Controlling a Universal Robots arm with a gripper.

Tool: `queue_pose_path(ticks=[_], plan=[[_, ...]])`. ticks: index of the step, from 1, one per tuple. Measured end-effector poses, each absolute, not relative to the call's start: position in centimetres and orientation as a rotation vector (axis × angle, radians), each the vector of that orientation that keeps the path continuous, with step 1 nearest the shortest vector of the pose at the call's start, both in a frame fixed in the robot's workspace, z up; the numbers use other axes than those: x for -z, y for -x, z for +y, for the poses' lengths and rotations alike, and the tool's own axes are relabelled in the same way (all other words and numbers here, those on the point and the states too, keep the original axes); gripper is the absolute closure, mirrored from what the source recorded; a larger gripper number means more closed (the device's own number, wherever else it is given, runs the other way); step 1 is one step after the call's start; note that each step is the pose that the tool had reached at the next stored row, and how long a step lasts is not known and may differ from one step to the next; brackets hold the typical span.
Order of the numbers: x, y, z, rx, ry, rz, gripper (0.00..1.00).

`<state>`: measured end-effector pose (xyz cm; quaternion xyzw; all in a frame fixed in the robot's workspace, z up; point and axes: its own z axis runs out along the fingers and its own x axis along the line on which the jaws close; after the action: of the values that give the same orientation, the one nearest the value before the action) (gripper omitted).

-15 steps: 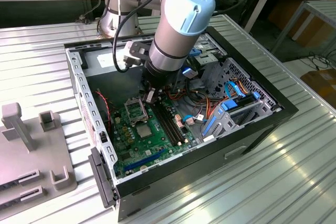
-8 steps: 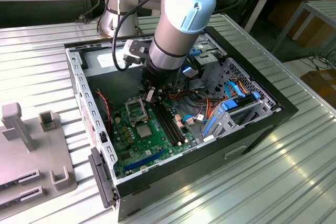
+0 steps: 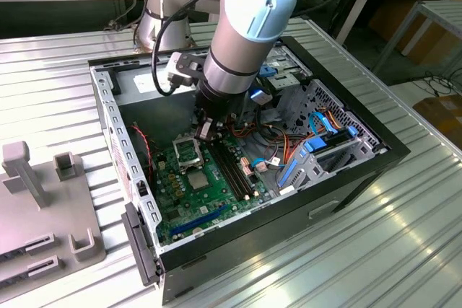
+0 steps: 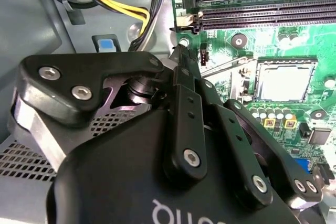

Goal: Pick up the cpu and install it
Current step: 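Close the cpu cover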

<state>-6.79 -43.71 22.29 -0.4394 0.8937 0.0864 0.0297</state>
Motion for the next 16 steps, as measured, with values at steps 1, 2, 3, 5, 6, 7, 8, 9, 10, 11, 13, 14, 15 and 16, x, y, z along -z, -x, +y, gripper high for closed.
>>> queue_pose_path(ticks=[1,2,3,5,6,7,8,9,10,11,13,14,15,16], plan=[[-22.4,6.8,-43.7,-0.266,1.355,2.756,0.89],[-22.5,6.8,-43.7,-0.264,1.355,2.756,0.89],[-22.6,6.8,-43.7,-0.262,1.355,2.757,0.89],[-22.7,6.8,-43.7,-0.257,1.356,2.759,0.89],[-22.8,6.8,-43.7,-0.254,1.357,2.76,0.89],[-22.9,6.8,-43.7,-0.251,1.357,2.761,0.89],[-22.9,6.8,-43.7,-0.248,1.358,2.762,0.89],[-23.0,6.8,-43.7,-0.246,1.358,2.763,0.89],[-23.0,6.8,-43.7,-0.245,1.358,2.764,0.89],[-23.1,6.8,-43.7,-0.244,1.358,2.764,0.89],[-23.2,6.8,-43.7,-0.243,1.359,2.765,0.89],[-23.3,6.8,-43.7,-0.242,1.359,2.765,0.89],[-23.3,6.8,-43.7,-0.242,1.359,2.765,0.89],[-23.4,6.8,-43.7,-0.241,1.359,2.765,0.89]])
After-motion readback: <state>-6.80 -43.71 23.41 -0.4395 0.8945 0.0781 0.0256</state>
